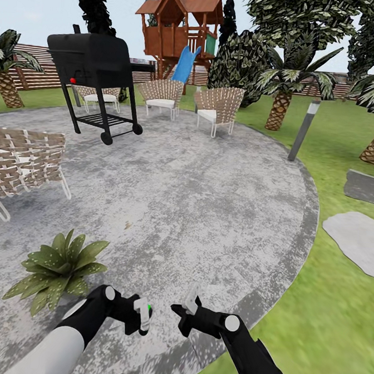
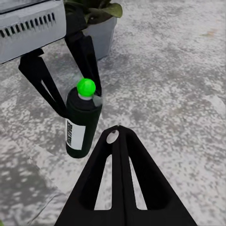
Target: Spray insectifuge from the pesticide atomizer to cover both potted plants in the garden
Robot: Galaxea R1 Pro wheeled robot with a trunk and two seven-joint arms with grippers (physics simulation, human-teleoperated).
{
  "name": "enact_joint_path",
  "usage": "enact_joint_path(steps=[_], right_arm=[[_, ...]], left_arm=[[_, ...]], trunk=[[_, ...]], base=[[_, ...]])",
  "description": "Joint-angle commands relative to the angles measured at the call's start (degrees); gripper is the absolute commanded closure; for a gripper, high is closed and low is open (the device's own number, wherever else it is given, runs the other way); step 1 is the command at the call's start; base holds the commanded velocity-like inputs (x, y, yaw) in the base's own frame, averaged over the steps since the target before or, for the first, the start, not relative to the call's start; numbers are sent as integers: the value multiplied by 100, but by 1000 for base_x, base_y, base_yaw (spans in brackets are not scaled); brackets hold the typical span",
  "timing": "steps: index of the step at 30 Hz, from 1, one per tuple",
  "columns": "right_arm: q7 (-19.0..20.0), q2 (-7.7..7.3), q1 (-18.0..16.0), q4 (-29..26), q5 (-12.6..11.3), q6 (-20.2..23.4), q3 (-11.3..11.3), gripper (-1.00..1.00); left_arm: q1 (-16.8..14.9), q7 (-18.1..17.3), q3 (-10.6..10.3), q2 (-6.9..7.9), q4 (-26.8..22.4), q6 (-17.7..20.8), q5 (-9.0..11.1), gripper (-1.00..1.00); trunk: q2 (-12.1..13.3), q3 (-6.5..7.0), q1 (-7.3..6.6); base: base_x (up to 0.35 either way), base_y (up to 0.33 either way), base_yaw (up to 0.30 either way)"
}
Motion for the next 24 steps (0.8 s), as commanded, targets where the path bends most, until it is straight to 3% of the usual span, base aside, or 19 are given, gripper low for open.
enact_joint_path(steps=[1,2,11,14,19,24], right_arm=[[5,1,-2,0,61,-37,-7,100],[6,-5,-2,4,62,-40,-7,100],[6,-6,-2,14,68,-44,-7,100],[6,-6,-2,20,71,-44,-10,100],[6,-6,-2,23,71,-45,-15,100],[6,-6,-2,23,71,-46,-12,100]], left_arm=[[-5,-44,47,-10,2,-71,-46,100],[-22,-74,53,-47,9,-339,-33,100],[-40,-116,63,-239,18,-457,-21,100],[-47,-307,62,-269,19,-510,-21,100],[-54,-469,48,-274,18,-580,351,100],[-48,-474,47,-273,19,-585,409,100]], trunk=[[-2,-5,-1],[-2,-5,-1],[-2,-5,-1],[-2,-5,-1],[-2,-5,-1],[-2,-5,-1]], base=[[0,0,0],[0,0,0],[0,0,0],[0,0,0],[0,0,0],[0,0,0]])
